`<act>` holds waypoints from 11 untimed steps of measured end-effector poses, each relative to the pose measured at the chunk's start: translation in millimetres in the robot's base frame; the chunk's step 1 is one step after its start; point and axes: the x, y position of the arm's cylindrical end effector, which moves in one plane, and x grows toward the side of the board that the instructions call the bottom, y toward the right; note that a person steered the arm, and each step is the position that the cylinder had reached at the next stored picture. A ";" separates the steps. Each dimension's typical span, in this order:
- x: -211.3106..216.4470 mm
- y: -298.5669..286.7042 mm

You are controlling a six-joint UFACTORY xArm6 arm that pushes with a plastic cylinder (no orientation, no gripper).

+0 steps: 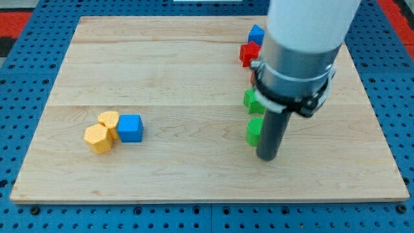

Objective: Push the yellow hexagon below the green circle

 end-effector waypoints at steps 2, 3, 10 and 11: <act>20.2 -144.1; 24.1 -238.3; -31.8 -299.2; -44.5 -258.2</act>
